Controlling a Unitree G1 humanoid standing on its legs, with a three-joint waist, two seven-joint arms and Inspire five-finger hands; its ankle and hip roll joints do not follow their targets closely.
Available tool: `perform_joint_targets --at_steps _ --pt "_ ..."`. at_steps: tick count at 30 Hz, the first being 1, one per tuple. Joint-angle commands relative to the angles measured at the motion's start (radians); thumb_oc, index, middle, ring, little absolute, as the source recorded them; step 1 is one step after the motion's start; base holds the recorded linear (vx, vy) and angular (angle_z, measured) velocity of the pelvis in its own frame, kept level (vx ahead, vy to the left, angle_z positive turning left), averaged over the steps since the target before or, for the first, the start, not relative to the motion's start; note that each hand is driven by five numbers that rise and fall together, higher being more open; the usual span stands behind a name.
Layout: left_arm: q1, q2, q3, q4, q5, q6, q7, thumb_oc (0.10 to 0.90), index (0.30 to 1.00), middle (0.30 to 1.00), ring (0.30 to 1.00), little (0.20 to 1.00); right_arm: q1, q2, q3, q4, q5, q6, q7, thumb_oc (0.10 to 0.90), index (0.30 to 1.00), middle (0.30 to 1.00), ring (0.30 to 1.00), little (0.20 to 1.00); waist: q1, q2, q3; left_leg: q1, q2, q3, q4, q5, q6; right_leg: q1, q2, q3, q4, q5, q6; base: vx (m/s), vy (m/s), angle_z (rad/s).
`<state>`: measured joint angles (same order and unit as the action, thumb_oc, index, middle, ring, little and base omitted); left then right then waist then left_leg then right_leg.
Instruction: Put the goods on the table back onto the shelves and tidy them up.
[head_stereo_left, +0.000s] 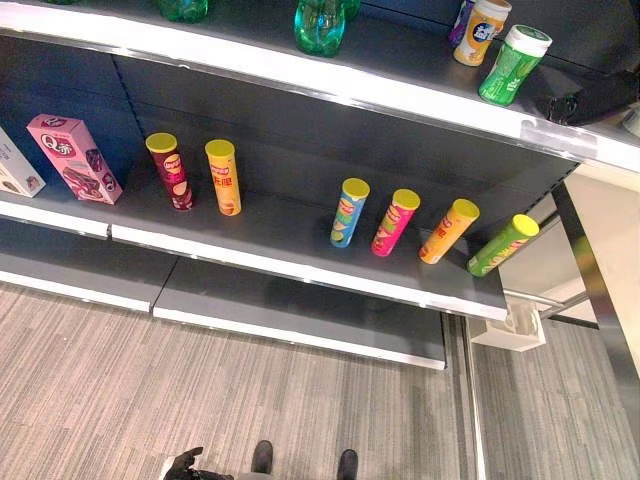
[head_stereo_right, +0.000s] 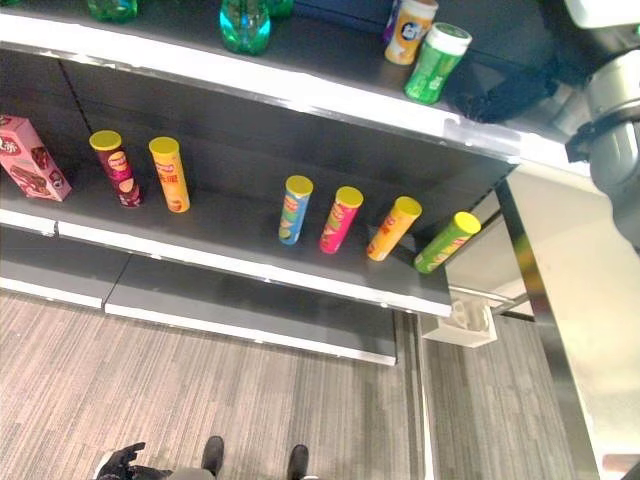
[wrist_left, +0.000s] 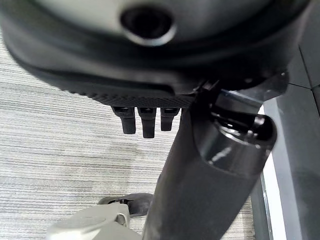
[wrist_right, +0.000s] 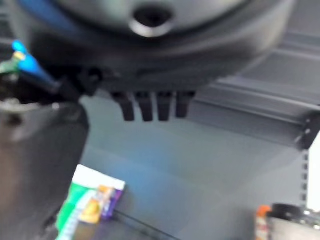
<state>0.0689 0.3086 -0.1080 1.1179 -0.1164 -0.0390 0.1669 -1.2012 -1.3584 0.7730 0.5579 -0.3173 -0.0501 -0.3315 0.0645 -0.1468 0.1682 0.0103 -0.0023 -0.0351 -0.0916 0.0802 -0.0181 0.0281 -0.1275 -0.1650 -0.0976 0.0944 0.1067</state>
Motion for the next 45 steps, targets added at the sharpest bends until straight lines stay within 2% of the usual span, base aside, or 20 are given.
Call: perform_joint_targets --at_steps 1,10,45 --pt "0.0 0.044 -0.019 -0.009 0.005 -0.03 0.031 0.8 0.9 0.9 0.9 0.9 -0.226 -0.023 0.022 0.08 -0.019 0.082 -0.079 0.8 0.9 0.9 0.9 0.9 0.023 -0.026 -0.048 0.035 0.016 0.048 0.004 -0.126 -0.031 0.036 -0.071 -0.009 0.016 -0.031 0.091 0.0 -0.012 0.09" --pt "-0.007 0.035 -0.031 -0.005 -0.004 -0.031 0.041 0.8 0.9 0.9 0.9 0.9 -0.223 0.031 0.01 0.162 -0.044 0.106 -0.113 0.8 0.9 0.9 0.9 0.9 0.037 -0.023 -0.049 0.034 0.02 0.031 0.004 -0.124 -0.034 0.048 -0.067 -0.028 0.016 -0.042 0.085 0.01 -0.021 0.08" --pt "-0.011 0.04 -0.044 -0.007 -0.017 -0.035 0.059 0.8 0.9 0.9 0.9 0.9 -0.252 0.113 -0.009 0.175 0.025 0.101 -0.157 0.8 0.9 0.9 0.9 0.9 0.065 -0.043 -0.03 0.02 0.019 0.025 0.004 -0.12 -0.034 0.042 -0.071 -0.047 0.019 -0.04 0.086 0.0 0.001 0.01"
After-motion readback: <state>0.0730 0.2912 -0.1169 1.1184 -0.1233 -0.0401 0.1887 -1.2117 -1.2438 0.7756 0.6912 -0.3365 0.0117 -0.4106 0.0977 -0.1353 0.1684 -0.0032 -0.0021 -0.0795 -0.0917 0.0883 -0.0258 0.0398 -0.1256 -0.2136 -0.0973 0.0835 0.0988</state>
